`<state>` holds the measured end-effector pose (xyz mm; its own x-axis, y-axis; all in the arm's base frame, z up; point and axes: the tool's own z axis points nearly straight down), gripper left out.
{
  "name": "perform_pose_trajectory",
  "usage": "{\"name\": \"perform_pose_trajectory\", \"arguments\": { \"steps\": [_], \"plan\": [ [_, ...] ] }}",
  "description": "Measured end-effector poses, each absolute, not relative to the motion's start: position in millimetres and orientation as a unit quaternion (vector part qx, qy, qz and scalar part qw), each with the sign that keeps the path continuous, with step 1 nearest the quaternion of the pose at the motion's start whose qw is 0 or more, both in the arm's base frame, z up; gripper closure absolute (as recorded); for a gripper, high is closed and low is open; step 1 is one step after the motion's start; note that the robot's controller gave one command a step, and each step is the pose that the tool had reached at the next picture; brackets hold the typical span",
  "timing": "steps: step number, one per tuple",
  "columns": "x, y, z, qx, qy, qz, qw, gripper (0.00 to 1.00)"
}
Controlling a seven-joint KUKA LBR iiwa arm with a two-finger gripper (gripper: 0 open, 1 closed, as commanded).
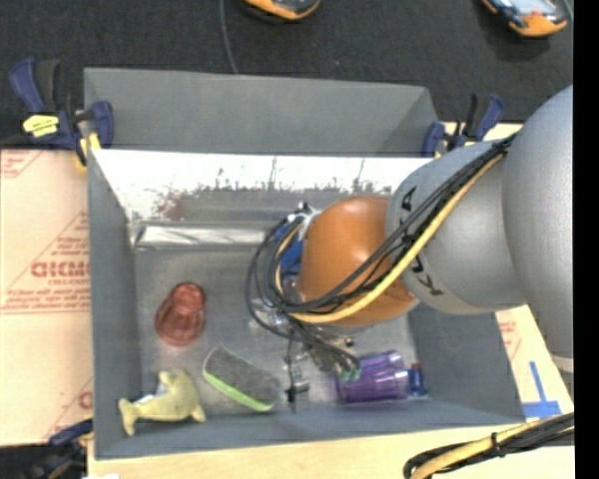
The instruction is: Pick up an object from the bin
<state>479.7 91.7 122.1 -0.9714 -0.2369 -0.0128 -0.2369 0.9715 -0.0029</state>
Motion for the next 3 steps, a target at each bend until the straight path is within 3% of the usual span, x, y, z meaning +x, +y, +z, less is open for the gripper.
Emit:
{"name": "perform_pose_trajectory", "arguments": {
  "steps": [1,2,3],
  "plan": [
    [477.3,42,146,-0.144,0.990,-0.002,0.007,0.00],
    [483.7,53,137,-0.142,0.990,-0.004,0.008,0.00],
    [485.5,64,168,-0.282,0.959,-0.004,0.008,0.00]
  ]
}}
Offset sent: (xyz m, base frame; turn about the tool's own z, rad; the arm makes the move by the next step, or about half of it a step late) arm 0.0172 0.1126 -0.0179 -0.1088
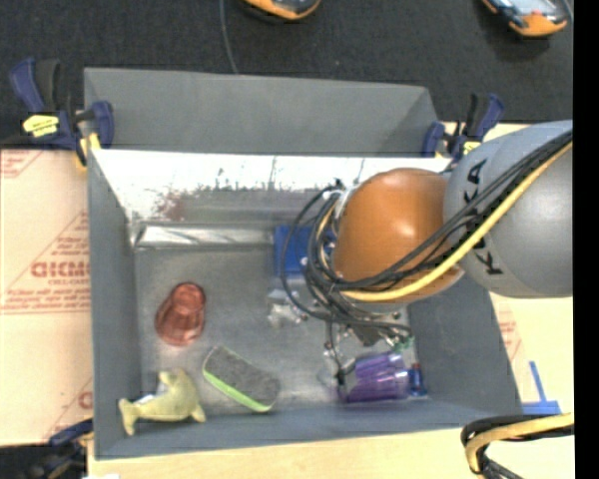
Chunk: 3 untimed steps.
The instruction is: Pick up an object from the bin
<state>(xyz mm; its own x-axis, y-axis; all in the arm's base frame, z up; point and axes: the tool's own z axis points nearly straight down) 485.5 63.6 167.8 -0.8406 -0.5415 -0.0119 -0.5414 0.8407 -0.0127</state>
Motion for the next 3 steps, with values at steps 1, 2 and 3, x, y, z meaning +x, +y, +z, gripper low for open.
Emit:
{"name": "perform_pose_trajectory", "arguments": {
  "steps": [1,2,3],
  "plan": [
    [482.0,5,166,-0.217,0.976,-0.003,0.007,0.00],
    [477.5,-17,170,-0.159,0.987,-0.003,0.008,0.00],
    [486.2,-69,184,-0.150,0.989,-0.003,0.010,0.00]
  ]
}}
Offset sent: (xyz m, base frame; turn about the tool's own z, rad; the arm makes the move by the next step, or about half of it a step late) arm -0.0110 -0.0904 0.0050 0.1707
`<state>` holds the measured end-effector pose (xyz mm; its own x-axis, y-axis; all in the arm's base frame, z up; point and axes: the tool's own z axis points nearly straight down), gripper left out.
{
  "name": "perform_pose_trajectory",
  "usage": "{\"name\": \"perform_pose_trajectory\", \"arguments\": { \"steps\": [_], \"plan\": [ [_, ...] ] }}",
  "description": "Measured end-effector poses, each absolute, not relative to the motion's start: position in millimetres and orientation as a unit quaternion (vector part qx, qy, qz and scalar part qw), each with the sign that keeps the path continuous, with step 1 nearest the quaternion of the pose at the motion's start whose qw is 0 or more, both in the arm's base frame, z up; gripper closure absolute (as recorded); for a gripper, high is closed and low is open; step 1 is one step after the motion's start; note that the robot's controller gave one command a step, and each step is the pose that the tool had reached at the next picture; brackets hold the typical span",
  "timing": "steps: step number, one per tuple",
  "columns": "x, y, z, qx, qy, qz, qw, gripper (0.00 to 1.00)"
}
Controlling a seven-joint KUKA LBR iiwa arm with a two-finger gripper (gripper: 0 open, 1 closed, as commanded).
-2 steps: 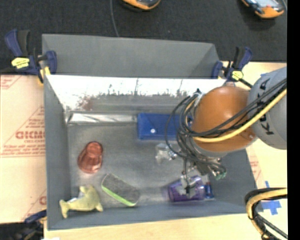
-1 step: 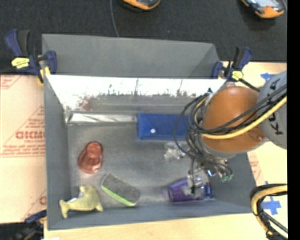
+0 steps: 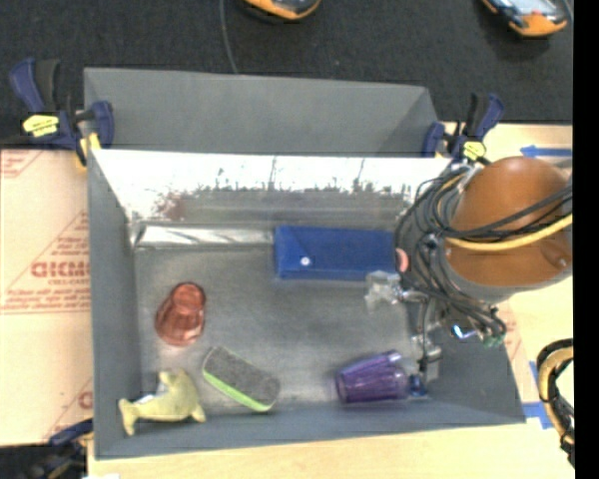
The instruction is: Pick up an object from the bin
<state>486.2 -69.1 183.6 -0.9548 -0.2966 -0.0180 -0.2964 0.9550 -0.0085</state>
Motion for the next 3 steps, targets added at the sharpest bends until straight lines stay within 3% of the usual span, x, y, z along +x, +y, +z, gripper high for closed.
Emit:
{"name": "perform_pose_trajectory", "arguments": {
  "steps": [1,2,3],
  "plan": [
    [475.4,-58,121,-0.119,0.993,-0.002,0.012,0.00],
    [474.0,-61,92,-0.237,0.971,-0.008,0.014,0.00],
    [480.7,-37,71,-0.225,0.974,-0.003,0.011,1.00]
  ]
}}
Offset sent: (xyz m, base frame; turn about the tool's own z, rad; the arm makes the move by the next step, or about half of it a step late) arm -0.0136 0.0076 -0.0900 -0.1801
